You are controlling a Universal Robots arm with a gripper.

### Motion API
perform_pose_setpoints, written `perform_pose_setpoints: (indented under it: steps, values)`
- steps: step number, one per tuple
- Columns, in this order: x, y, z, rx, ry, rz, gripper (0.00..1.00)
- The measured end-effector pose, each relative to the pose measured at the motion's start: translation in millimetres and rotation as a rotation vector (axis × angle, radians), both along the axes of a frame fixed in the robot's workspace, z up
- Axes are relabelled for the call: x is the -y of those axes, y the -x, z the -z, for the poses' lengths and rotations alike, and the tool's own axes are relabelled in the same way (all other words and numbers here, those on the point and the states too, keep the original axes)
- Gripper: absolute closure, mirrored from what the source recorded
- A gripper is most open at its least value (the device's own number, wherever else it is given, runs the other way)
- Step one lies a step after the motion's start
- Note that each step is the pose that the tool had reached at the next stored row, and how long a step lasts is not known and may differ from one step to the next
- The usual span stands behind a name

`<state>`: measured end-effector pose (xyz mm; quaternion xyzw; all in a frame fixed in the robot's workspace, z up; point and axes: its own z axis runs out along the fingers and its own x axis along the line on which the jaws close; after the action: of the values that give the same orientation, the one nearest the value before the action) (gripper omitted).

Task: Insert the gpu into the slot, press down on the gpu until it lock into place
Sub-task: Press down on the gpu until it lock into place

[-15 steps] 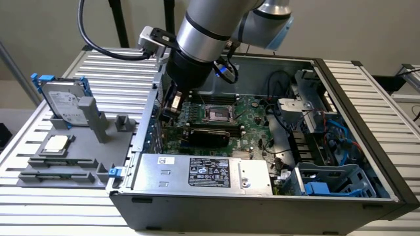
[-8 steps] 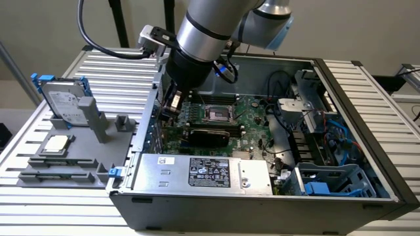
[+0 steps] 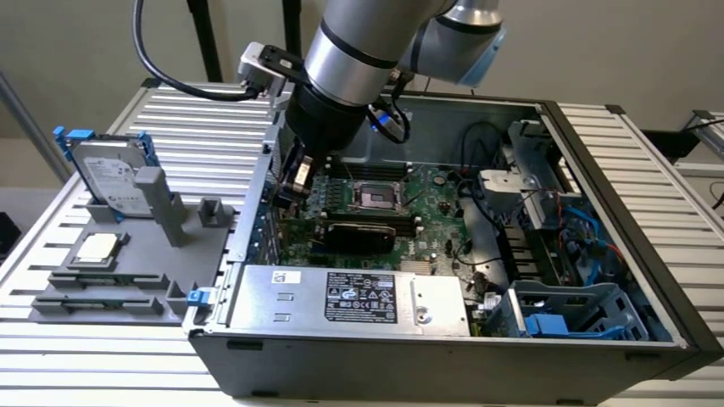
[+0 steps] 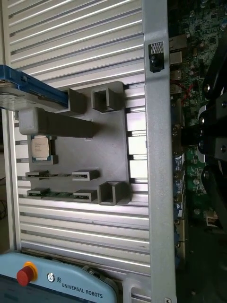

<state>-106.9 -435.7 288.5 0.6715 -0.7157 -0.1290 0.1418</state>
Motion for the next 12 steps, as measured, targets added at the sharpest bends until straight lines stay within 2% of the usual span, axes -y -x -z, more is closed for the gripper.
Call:
perform_pose_setpoints:
  steps: [12]
  values:
    - [0.0,0.0,-2.1,-0.0002,-0.0002,0.000,0.89]
